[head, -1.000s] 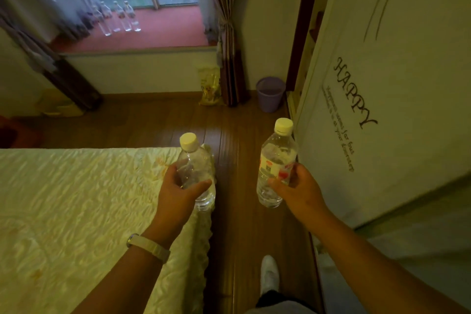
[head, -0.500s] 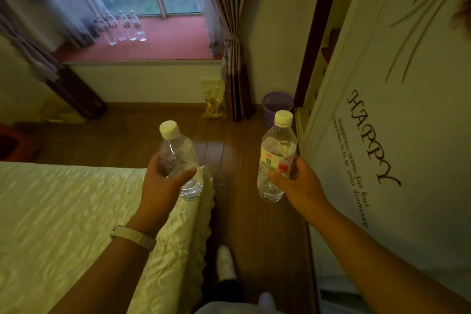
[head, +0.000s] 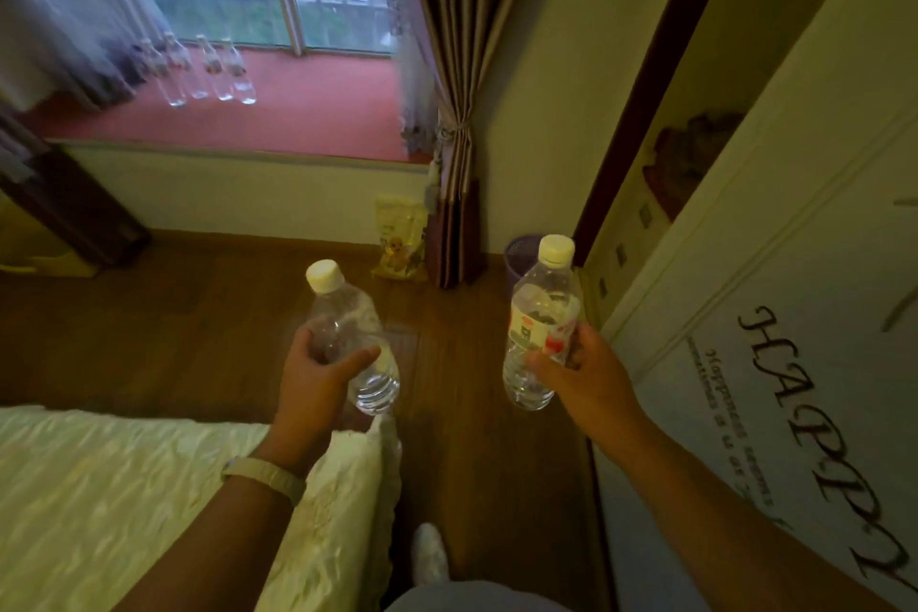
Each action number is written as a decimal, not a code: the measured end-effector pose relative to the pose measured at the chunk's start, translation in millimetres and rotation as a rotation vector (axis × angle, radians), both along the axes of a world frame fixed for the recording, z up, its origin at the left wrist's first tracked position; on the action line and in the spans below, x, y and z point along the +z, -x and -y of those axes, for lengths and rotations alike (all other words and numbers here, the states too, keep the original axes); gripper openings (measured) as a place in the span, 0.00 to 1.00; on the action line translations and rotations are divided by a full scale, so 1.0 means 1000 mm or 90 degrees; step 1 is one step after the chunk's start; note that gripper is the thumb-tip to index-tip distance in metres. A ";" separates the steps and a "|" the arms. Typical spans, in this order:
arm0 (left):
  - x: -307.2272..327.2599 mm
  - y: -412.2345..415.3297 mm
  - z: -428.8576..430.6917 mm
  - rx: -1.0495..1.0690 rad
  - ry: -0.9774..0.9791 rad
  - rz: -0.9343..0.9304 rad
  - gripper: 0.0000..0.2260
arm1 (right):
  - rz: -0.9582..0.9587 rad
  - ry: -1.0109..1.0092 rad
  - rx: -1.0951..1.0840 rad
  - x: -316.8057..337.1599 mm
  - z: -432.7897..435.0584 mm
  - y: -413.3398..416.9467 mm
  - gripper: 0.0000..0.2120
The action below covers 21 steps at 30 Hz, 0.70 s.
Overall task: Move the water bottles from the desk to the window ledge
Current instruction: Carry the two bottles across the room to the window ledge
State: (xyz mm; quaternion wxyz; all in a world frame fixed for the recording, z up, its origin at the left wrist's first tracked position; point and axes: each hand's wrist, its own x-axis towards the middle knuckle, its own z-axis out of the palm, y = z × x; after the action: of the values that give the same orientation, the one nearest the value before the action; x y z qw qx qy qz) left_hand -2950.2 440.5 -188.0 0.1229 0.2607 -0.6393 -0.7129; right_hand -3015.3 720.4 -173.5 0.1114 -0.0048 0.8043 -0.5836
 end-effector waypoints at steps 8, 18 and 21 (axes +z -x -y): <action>0.021 0.082 0.069 -0.003 0.029 -0.044 0.26 | -0.028 0.011 0.025 0.016 0.068 0.095 0.25; 0.007 0.166 0.103 0.031 -0.004 -0.009 0.26 | -0.001 0.038 0.091 -0.008 0.132 0.216 0.23; 0.004 0.209 0.113 0.055 0.011 0.005 0.27 | 0.008 0.062 0.125 -0.019 0.151 0.270 0.23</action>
State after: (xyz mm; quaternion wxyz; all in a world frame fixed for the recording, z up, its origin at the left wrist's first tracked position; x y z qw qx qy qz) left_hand -3158.7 327.8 -183.6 0.1535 0.2901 -0.6339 -0.7004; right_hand -3285.2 569.5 -192.7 0.1725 -0.0852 0.7700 -0.6083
